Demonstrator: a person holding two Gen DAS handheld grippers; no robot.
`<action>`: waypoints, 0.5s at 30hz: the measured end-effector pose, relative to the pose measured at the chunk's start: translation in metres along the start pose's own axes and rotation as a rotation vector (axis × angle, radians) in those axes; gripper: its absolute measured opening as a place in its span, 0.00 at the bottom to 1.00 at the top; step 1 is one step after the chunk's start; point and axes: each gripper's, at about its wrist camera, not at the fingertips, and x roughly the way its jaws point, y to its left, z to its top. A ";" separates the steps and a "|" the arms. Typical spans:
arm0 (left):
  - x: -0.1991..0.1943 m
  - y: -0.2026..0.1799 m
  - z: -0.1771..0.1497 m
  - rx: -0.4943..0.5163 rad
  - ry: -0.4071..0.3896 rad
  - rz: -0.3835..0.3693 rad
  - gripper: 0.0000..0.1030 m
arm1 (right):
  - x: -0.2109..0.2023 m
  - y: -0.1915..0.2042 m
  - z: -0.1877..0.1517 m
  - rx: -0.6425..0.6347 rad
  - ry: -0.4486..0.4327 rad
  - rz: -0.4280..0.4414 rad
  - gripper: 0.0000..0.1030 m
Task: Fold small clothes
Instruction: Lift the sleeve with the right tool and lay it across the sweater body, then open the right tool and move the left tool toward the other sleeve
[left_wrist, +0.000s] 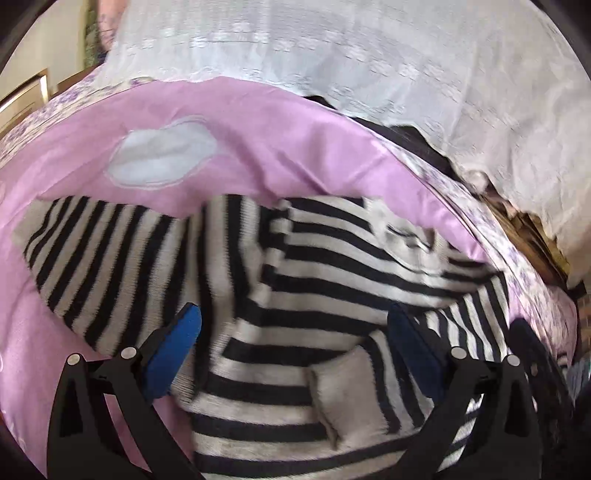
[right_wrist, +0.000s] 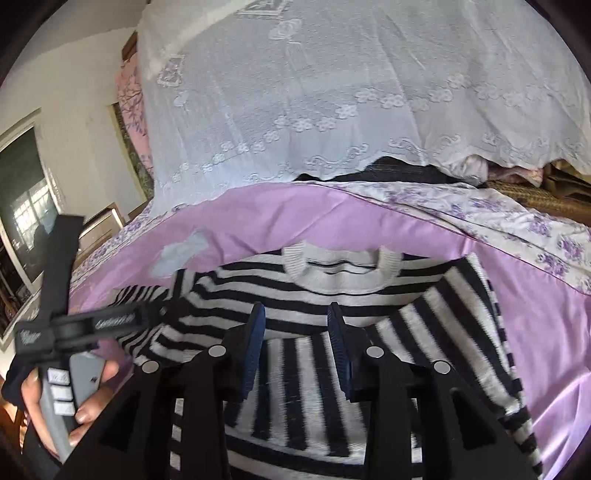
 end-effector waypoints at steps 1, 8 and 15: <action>0.004 -0.015 -0.005 0.056 0.019 -0.018 0.96 | 0.006 -0.015 0.003 0.036 0.020 -0.004 0.34; 0.054 -0.069 -0.041 0.308 0.072 0.213 0.96 | 0.060 -0.137 -0.006 0.294 0.152 -0.154 0.13; 0.041 -0.068 -0.037 0.307 0.014 0.220 0.96 | 0.043 -0.205 -0.029 0.461 0.076 -0.052 0.00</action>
